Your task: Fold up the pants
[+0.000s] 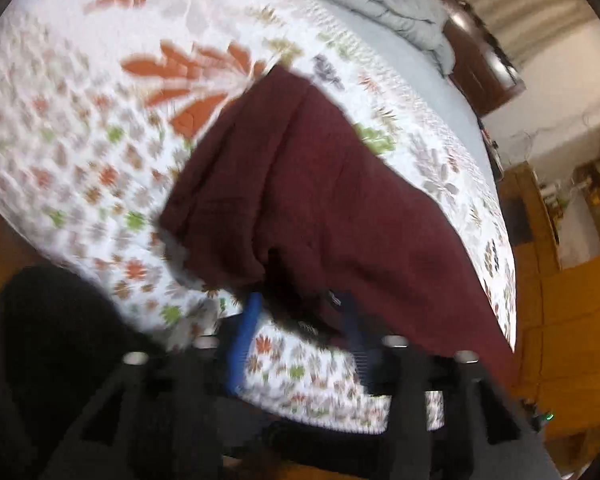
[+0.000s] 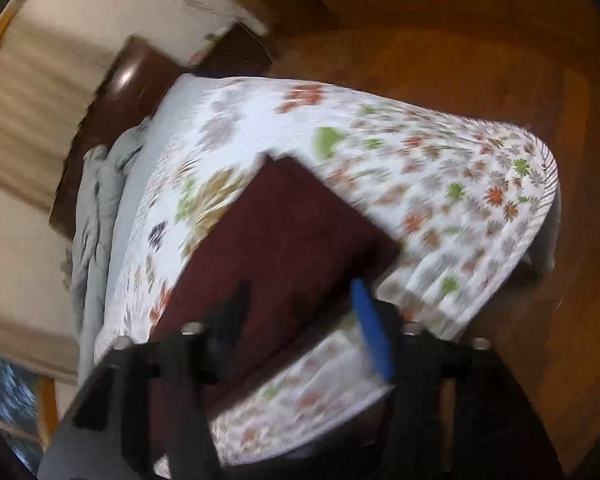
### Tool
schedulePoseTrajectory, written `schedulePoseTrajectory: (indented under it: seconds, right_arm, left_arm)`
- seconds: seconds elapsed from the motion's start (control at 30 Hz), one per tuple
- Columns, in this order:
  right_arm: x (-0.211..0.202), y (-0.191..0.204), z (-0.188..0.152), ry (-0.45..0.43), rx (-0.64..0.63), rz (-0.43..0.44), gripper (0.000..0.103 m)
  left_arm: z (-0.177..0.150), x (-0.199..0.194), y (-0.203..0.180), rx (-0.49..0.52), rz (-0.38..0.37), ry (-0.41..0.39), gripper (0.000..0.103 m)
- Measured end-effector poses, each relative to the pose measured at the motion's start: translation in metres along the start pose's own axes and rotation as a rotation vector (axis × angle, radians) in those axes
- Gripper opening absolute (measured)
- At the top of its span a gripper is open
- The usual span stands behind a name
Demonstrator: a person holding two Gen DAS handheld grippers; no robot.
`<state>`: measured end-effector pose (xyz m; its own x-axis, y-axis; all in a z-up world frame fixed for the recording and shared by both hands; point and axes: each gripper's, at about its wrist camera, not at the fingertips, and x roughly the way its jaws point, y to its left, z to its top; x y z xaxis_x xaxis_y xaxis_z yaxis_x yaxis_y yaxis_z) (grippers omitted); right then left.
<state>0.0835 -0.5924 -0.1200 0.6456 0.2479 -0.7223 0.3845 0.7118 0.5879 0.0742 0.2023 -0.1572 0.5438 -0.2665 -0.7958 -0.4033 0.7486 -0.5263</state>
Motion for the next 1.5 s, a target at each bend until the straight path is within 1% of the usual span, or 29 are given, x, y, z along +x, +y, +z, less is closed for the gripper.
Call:
schedulePoseTrajectory:
  seconds: [0.07,0.13,0.17,0.2,0.27,0.33,0.43,0.47,0.5,0.53,0.57,0.6,0.63,0.73,0.83,0.93,0.97,1.0,1.07,1.1,1.13,1.2,1.23,1.3,1.37,1.4,1.43,1.47,1.5]
  right_arm:
    - [0.006,0.026,-0.019,0.057,-0.041,0.072,0.059]
    - [0.025,0.061,-0.040,0.142,-0.084,0.135,0.059]
    - [0.033,0.076,-0.048,0.173,-0.102,0.159,0.060]
    - [0.038,0.086,-0.051,0.188,-0.110,0.179,0.060]
    - [0.054,0.121,-0.065,0.238,-0.149,0.242,0.060]
    - [0.062,0.142,-0.075,0.259,-0.153,0.274,0.062]
    - [0.073,0.165,-0.090,0.308,-0.174,0.300,0.063]
    - [0.076,0.169,-0.095,0.323,-0.180,0.300,0.064]
    - [0.078,0.173,-0.093,0.329,-0.181,0.295,0.064]
    - [0.080,0.173,-0.096,0.334,-0.182,0.287,0.064]
    - [0.081,0.174,-0.098,0.338,-0.186,0.282,0.064]
    - [0.082,0.173,-0.098,0.341,-0.188,0.275,0.064]
    - [0.083,0.174,-0.099,0.342,-0.182,0.273,0.063]
    - [0.087,0.168,-0.104,0.358,-0.130,0.277,0.063]
    - [0.088,0.158,-0.104,0.363,-0.060,0.276,0.063]
    - [0.093,0.148,-0.108,0.417,0.040,0.328,0.064]
    - [0.095,0.146,-0.110,0.432,0.059,0.337,0.063]
    - [0.096,0.145,-0.114,0.444,0.072,0.345,0.063]
    - [0.102,0.148,-0.123,0.472,0.077,0.350,0.063]
    - [0.105,0.150,-0.126,0.481,0.076,0.345,0.063]
    - [0.110,0.152,-0.130,0.488,0.074,0.328,0.063]
    - [0.116,0.153,-0.132,0.485,0.087,0.300,0.063]
    - [0.116,0.153,-0.131,0.471,0.088,0.291,0.063]
    - [0.115,0.148,-0.127,0.438,0.111,0.266,0.062]
    - [0.116,0.140,-0.125,0.435,0.164,0.253,0.058]
    - [0.115,0.139,-0.125,0.431,0.171,0.252,0.057]
    - [0.114,0.138,-0.126,0.421,0.166,0.249,0.055]
    - [0.114,0.137,-0.126,0.413,0.161,0.241,0.051]
    - [0.115,0.136,-0.127,0.404,0.157,0.233,0.033]
  left_arm:
    - [0.007,-0.026,-0.012,0.091,0.024,-0.067,0.053]
    - [0.034,-0.041,-0.026,0.168,0.031,-0.123,0.069]
    - [0.049,-0.039,-0.031,0.182,0.025,-0.117,0.082]
    - [0.069,-0.032,-0.034,0.186,0.002,-0.099,0.086]
    - [0.109,-0.005,-0.036,0.192,-0.059,-0.035,0.087]
    - [0.144,0.039,-0.029,0.185,-0.034,0.073,0.086]
    - [0.161,0.091,-0.017,0.162,-0.028,0.217,0.085]
    - [0.162,0.105,-0.015,0.177,-0.045,0.267,0.077]
    - [0.160,0.111,-0.016,0.222,-0.016,0.279,0.049]
    - [0.159,0.116,-0.017,0.290,0.065,0.270,0.038]
    - [0.158,0.116,-0.012,0.293,0.086,0.262,0.019]
    - [0.159,0.113,-0.003,0.256,0.073,0.246,0.013]
    - [0.160,0.108,0.008,0.217,0.053,0.220,0.013]
    - [0.145,0.109,0.019,0.230,0.044,0.183,0.014]
    - [0.142,0.100,0.027,0.178,0.000,0.146,0.014]
    - [0.138,0.076,0.017,0.228,0.055,0.057,0.030]
    - [0.131,0.054,0.009,0.254,0.093,-0.024,0.036]
    - [0.123,0.038,0.000,0.273,0.098,-0.075,0.050]
    - [0.097,0.006,-0.021,0.319,0.016,-0.130,0.067]
    - [0.082,-0.003,-0.032,0.348,-0.028,-0.127,0.069]
    - [0.065,-0.003,-0.045,0.400,-0.067,-0.087,0.071]
    - [0.032,0.018,-0.068,0.511,-0.073,0.009,0.072]
    - [0.021,0.027,-0.075,0.549,-0.060,0.029,0.072]
    - [0.001,0.056,-0.080,0.617,0.049,0.086,0.071]
    - [0.004,0.075,-0.063,0.506,0.079,0.154,0.068]
    - [0.008,0.080,-0.053,0.449,0.078,0.173,0.058]
    - [0.010,0.081,-0.048,0.429,0.087,0.172,0.051]
    - [0.011,0.079,-0.044,0.419,0.110,0.164,0.039]
    - [0.012,0.078,-0.041,0.412,0.128,0.161,0.031]
